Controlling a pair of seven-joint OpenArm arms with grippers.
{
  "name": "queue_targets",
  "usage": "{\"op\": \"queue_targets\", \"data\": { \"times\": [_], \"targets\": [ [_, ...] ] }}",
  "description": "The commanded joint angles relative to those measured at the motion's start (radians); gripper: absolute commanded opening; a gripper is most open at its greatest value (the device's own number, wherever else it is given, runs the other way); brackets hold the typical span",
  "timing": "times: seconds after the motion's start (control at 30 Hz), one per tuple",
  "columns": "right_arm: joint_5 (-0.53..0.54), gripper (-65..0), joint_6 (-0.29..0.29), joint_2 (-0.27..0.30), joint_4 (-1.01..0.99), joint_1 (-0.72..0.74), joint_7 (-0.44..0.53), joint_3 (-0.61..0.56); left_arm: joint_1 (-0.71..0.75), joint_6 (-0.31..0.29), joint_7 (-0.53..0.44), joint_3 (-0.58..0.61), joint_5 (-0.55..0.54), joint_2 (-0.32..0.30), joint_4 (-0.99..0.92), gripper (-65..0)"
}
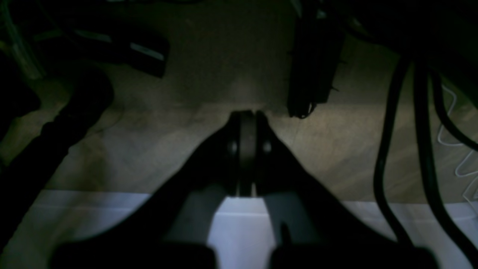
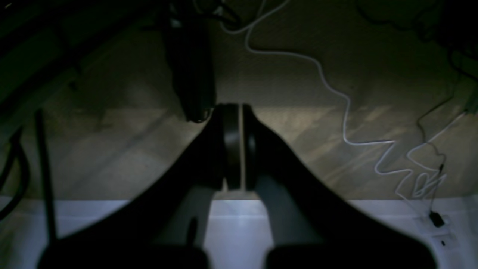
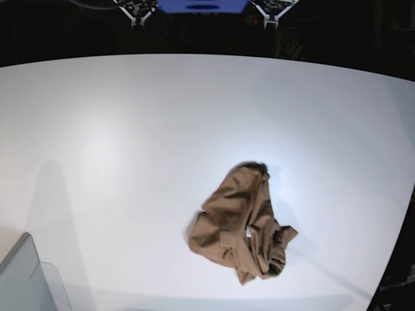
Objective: Layout the t-shirt on the table in an organized manner, then fold the t-shirt properly
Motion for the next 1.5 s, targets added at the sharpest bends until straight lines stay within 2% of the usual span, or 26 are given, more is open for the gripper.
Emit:
{"op": "queue_targets", "data": {
  "times": [0.0,1.1,1.27,1.47],
  "targets": [
    [-0.004,-65.0,0.007,0.001,0.001,-0.002,0.004,0.001,0.005,0.006,0.0,0.002,0.004,0.003,0.003,-65.0],
    [-0.004,-65.0,0.007,-0.002,0.004,-0.006,0.007,0.004,0.006,0.006,-0.007,0.002,0.004,0.003,0.008,-65.0],
    [-0.004,-65.0,0.007,-0.002,0.182,-0.114,-0.002,0.004,0.065,0.003,-0.007,-0.004,-0.002,-0.031,0.087,-65.0],
    [-0.004,-65.0,0.007,0.017,0.504,-0.341,-0.003,0.009,0.244,0.003,-0.007,-0.006,-0.004,-0.086,0.365,-65.0]
  ]
}}
